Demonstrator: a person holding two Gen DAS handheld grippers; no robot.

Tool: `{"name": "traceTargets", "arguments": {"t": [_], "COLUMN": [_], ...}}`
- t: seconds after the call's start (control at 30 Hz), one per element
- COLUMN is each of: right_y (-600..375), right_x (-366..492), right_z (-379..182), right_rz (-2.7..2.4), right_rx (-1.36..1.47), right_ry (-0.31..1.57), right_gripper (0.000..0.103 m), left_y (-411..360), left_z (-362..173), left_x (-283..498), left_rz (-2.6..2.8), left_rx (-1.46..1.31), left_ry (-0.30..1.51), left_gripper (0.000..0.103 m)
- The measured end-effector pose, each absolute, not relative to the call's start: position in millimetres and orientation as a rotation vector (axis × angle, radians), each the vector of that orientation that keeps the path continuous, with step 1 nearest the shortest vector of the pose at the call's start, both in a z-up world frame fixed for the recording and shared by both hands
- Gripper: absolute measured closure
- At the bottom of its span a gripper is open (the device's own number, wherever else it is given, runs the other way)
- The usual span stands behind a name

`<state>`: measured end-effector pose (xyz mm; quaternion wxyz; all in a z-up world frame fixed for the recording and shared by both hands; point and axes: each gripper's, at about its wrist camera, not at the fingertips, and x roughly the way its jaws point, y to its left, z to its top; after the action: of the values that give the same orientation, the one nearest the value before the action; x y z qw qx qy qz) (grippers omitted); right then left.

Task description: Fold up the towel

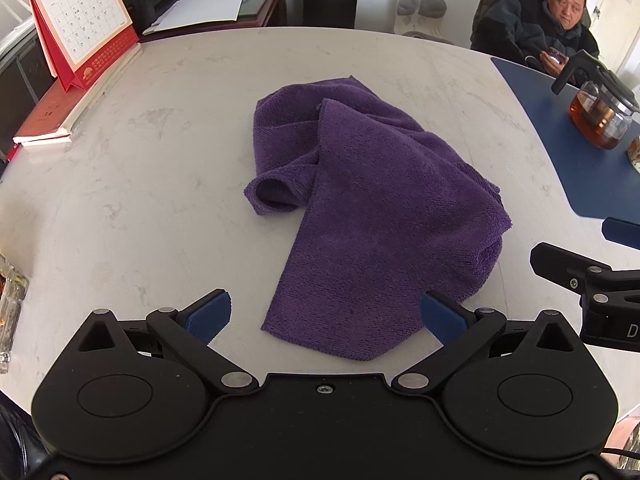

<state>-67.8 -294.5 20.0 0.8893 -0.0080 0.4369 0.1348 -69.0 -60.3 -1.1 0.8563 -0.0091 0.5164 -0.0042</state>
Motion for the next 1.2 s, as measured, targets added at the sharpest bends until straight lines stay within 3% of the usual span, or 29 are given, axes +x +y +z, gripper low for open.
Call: {"name": "traceTargets", "arguments": {"t": [1.2], "right_y": [-298.4], "right_x": [-76.0], "right_z": [18.2], "right_rz": [0.285], "right_rx": [-0.025], "right_ry": [0.917], "right_gripper": [0.000], "left_y": [-67.0], "left_z": [-3.8], "left_x": [-76.6], "left_rz": [0.001], "left_rx": [0.012], "left_ry": [1.097], "left_gripper": [0.000]}}
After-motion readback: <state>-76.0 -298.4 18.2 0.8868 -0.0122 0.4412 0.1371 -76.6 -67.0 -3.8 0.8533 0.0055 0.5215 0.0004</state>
